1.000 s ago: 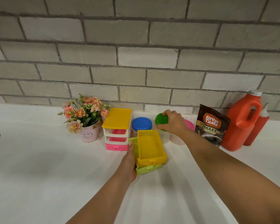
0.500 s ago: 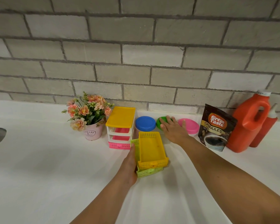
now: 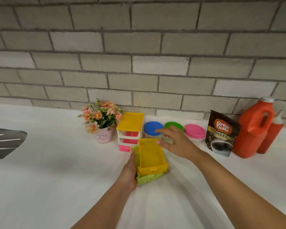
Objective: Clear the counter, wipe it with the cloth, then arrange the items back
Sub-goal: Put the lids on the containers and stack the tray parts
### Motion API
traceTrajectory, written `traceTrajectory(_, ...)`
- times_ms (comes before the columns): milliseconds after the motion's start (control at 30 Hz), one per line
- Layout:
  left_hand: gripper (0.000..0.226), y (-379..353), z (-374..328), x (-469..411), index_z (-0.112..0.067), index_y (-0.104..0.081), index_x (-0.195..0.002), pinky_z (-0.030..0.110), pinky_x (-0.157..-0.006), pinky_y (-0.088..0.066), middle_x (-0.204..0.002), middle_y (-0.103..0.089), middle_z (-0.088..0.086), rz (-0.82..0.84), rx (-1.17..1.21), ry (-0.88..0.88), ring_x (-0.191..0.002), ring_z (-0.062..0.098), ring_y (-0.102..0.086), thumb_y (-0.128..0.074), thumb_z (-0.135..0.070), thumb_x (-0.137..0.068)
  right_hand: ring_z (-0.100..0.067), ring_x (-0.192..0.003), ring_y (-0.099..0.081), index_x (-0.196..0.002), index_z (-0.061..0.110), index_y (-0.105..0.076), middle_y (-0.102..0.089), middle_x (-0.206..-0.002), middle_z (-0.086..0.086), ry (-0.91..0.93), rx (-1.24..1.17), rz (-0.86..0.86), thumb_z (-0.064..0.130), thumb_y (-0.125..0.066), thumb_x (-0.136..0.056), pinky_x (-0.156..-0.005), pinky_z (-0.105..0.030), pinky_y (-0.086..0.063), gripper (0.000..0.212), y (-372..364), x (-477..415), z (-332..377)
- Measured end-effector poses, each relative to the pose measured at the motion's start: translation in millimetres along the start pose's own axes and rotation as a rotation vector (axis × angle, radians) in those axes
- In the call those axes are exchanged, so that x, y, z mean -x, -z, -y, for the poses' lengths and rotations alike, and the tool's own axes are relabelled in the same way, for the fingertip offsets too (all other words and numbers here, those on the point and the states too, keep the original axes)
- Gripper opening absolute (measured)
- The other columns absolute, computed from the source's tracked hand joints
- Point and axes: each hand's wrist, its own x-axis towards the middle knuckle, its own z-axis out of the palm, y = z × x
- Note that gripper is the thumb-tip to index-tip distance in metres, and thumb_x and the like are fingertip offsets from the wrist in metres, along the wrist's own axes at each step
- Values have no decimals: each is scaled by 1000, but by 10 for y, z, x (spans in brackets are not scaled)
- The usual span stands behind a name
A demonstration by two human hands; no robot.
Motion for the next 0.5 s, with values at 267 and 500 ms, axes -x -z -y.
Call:
traceTrajectory(267,60,76,-113,456,-17,-49,-133,44,-81,-51,-119,-64,17,-42,6,-95,-103,33,-63,-21,-55,-96,-12,-95,-43,-118,30,-60,-45,-104,-4,16,46,294,39,-67,-82,-78,-21,-34,38,-152,347,325)
traceTrajectory(500,63,275,-204,692,-14,-48,-135,38,-76,-51,-125,-60,17,-161,-30,-158,-102,31,-62,-18,-54,-97,-19,-95,-56,-107,12,-69,-65,-104,-6,81,42,256,25,-58,-91,-81,-29,-41,23,-320,414,588)
